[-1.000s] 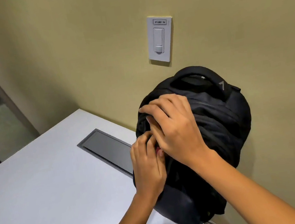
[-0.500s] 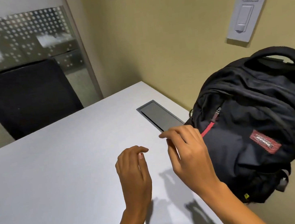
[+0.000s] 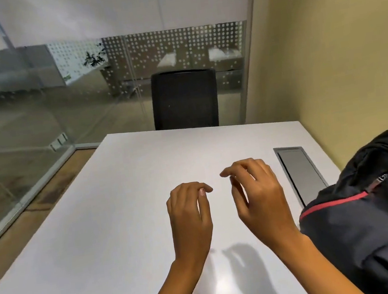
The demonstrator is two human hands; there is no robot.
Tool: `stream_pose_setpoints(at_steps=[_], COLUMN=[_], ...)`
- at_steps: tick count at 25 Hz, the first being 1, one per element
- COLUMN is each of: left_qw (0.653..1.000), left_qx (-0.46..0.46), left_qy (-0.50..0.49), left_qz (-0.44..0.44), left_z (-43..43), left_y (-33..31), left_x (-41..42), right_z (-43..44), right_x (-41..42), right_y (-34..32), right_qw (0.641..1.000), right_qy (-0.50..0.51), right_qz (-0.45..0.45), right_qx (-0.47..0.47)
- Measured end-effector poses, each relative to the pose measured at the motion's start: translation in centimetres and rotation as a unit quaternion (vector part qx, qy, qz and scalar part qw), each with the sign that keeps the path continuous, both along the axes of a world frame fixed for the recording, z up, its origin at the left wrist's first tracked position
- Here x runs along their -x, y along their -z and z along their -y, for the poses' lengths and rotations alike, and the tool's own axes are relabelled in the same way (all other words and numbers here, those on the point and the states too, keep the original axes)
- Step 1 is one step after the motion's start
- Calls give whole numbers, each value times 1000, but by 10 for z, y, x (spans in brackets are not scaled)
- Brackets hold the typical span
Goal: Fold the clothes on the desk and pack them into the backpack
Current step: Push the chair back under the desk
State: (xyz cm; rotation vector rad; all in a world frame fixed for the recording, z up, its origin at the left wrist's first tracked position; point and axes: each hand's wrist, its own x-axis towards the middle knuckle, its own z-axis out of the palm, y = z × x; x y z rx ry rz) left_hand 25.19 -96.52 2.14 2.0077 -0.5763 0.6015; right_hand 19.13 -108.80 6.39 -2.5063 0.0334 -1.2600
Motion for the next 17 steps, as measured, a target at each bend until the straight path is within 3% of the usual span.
stream_pose_setpoints(at_steps=[7,17], left_qw=[990,934], left_qx=[-28,-12], left_qy=[-137,-357], left_qz=[-9,-17], left_z=[-65,-252], left_y=[-8,-20], left_x=[97,209], right_z=[-47,-232], right_x=[49,92], right_y=[-13,-5], right_qw=[990,930], right_qy=[-143,-360], right_qz=[10,-55], right_qx=[-9,-42])
